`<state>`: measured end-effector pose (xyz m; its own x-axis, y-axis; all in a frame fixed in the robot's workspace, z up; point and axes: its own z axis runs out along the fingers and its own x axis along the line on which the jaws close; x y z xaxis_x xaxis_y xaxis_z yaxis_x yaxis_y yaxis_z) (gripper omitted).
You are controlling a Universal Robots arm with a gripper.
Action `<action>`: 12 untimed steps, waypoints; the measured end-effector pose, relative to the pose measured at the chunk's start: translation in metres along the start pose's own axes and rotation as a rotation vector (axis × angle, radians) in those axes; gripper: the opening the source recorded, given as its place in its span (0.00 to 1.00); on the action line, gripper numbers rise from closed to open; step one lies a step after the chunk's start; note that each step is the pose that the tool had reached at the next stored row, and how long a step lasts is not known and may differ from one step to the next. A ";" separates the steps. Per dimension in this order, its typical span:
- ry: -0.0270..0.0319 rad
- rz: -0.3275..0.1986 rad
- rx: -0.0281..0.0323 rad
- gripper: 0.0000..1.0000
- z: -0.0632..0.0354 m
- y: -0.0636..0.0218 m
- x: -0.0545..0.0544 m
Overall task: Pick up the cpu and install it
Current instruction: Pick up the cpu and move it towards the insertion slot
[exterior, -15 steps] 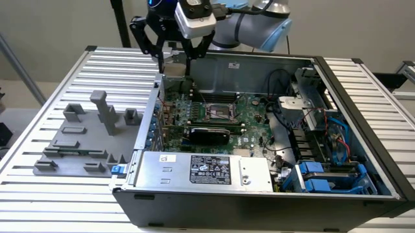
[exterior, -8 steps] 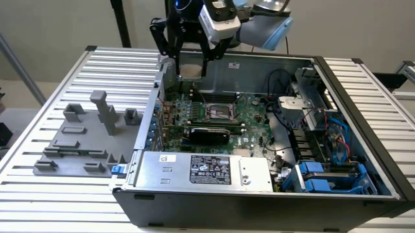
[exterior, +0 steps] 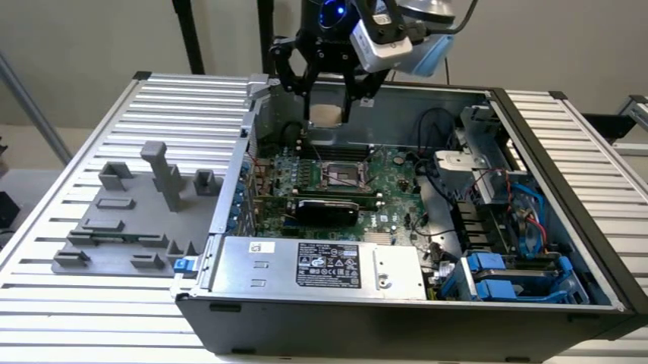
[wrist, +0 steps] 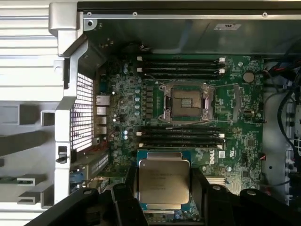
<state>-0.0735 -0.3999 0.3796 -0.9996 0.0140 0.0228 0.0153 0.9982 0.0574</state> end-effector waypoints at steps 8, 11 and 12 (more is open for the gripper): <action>0.0000 0.000 0.0001 0.54 0.0154 0.0233 -0.021; 0.0000 0.000 0.0000 0.54 0.0213 0.0328 -0.027; 0.0000 0.000 0.0001 0.54 0.0233 0.0360 -0.029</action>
<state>-0.0442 -0.3629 0.3577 -0.9996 0.0140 0.0228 0.0153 0.9982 0.0573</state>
